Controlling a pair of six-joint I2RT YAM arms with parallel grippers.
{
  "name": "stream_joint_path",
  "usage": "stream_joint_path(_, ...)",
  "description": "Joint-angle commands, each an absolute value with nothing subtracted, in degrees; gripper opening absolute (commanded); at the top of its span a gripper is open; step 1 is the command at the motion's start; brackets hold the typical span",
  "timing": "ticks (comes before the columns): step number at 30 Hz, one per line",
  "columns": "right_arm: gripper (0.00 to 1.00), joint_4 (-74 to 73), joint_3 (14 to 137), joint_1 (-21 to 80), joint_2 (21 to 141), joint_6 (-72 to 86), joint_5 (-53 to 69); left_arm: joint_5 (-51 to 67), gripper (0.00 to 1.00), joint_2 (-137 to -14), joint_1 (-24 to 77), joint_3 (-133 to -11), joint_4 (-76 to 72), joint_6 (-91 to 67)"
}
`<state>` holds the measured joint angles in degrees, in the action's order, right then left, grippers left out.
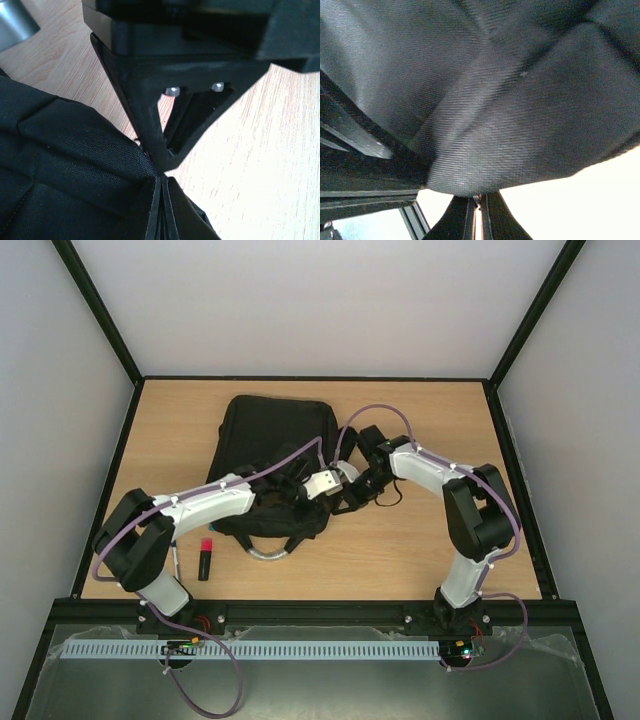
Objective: Pack the student bag
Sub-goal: Zip the student bag at the center of the board.
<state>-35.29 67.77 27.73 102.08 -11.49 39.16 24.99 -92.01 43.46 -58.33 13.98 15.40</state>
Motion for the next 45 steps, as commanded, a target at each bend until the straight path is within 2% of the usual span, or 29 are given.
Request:
stream_joint_path(1,0.01,-36.6,69.2,24.9,103.7,-13.7,42.0,22.8,0.02,-90.0,43.6,-57.3,16.4,17.0)
stream_joint_path(22,0.02,-32.7,78.2,21.2,113.9,-13.5,32.6,26.5,0.02,-88.3,42.2,-56.8,20.1,21.0)
stream_joint_path(24,0.05,-32.6,78.4,21.1,113.7,-12.9,32.5,26.6,0.02,-88.3,42.1,-56.9,20.1,21.1)
stream_joint_path(25,0.1,-32.9,78.6,21.0,113.6,-12.7,32.6,26.9,0.02,-88.4,42.1,-57.2,20.3,21.4)
stream_joint_path(26,0.13,-33.5,78.7,21.0,113.2,-12.7,32.6,27.2,0.06,-88.3,42.0,-57.8,20.8,21.6)
stream_joint_path(29,0.22,-35.4,78.0,20.5,110.2,-13.2,32.8,26.8,0.3,-88.1,41.4,-61.9,22.7,22.7)
stream_joint_path(31,0.33,-36.7,77.1,19.9,107.0,-13.8,32.0,25.8,0.39,-87.7,40.6,-64.9,23.8,23.5)
stream_joint_path(37,0.45,-42.9,78.0,17.4,99.5,-17.8,29.2,23.9,0.5,-85.9,34.0,-71.4,26.0,24.0)
stream_joint_path(42,0.54,-46.4,85.0,17.1,95.0,-21.3,25.5,20.2,0.58,-84.7,25.4,-71.5,23.9,20.9)
stream_joint_path(45,0.64,-46.1,91.3,17.1,93.1,-21.1,23.2,17.7,0.64,-84.7,18.7,-70.8,21.5,15.0)
